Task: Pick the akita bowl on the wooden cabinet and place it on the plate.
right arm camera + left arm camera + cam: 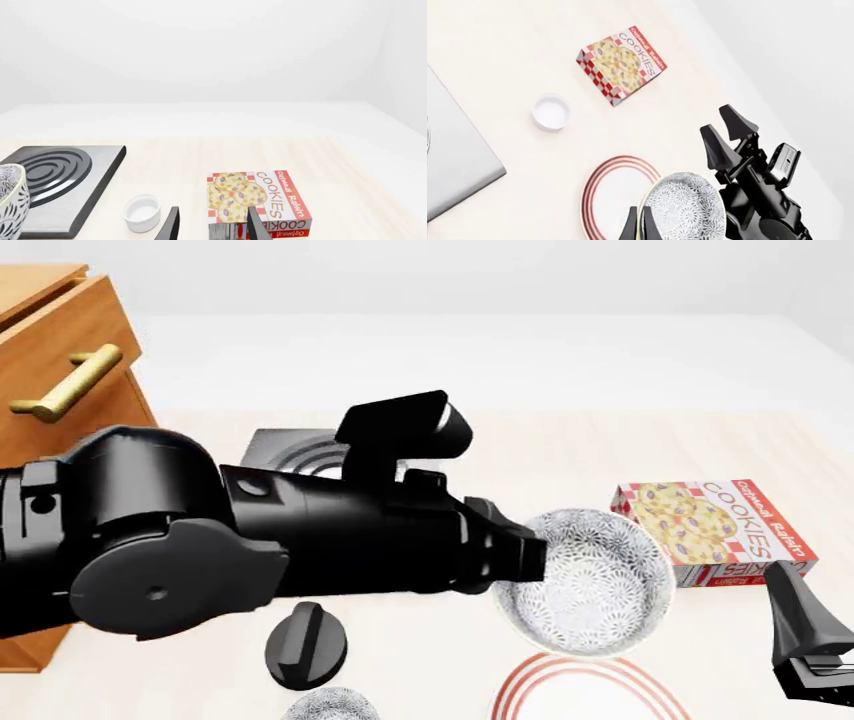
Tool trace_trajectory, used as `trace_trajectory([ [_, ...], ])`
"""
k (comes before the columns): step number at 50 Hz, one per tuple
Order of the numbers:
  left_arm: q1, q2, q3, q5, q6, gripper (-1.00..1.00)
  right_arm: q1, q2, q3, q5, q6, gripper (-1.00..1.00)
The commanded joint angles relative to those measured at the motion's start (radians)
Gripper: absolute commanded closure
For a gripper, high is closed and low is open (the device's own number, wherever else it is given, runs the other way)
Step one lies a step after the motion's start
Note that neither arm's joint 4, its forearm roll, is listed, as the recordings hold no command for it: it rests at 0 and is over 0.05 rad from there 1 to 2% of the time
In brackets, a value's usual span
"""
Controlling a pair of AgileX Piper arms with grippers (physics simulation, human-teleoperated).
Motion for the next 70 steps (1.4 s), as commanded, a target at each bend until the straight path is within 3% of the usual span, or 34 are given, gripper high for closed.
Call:
trace_trajectory([
  [1,-0.033,0.03,0.017,-0.035,-0.017,1.0,0.0,0.0,0.0,0.0,0.0,-1.0],
  [70,-0.073,0.255,0.053,-0.225,-0.085,1.0,0.0,0.0,0.0,0.0,0.0,-1.0],
])
